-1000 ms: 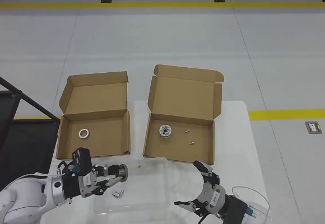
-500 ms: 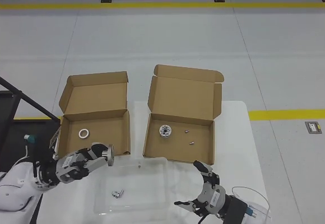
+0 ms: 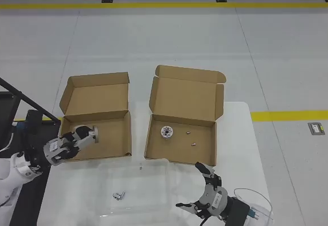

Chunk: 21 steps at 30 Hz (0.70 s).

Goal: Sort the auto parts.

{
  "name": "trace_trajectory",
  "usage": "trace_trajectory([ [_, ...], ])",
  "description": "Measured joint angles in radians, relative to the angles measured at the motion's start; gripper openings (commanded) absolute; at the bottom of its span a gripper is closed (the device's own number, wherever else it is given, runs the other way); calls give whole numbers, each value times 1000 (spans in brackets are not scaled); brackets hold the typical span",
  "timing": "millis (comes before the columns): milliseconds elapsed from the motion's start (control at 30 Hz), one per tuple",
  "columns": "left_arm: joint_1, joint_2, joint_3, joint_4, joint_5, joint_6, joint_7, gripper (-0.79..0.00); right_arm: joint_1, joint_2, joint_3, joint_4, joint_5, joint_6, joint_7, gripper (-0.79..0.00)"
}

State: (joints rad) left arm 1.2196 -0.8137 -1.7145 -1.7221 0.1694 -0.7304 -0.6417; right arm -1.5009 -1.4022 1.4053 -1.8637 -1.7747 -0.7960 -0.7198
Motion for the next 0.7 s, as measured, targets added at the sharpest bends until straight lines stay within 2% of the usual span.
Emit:
trace_trajectory([
  [33, 8, -6, 14, -12, 124, 71, 64, -785, 0, 0, 0, 0, 0, 0, 0, 0],
  [133, -8, -17, 81, 16, 352, 216, 167, -785, 0, 0, 0, 0, 0, 0, 0, 0],
  [333, -141, -36, 227, 183, 551, 368, 198, -785, 0, 0, 0, 0, 0, 0, 0, 0],
  [700, -142, -37, 227, 185, 553, 371, 199, -785, 0, 0, 0, 0, 0, 0, 0, 0],
])
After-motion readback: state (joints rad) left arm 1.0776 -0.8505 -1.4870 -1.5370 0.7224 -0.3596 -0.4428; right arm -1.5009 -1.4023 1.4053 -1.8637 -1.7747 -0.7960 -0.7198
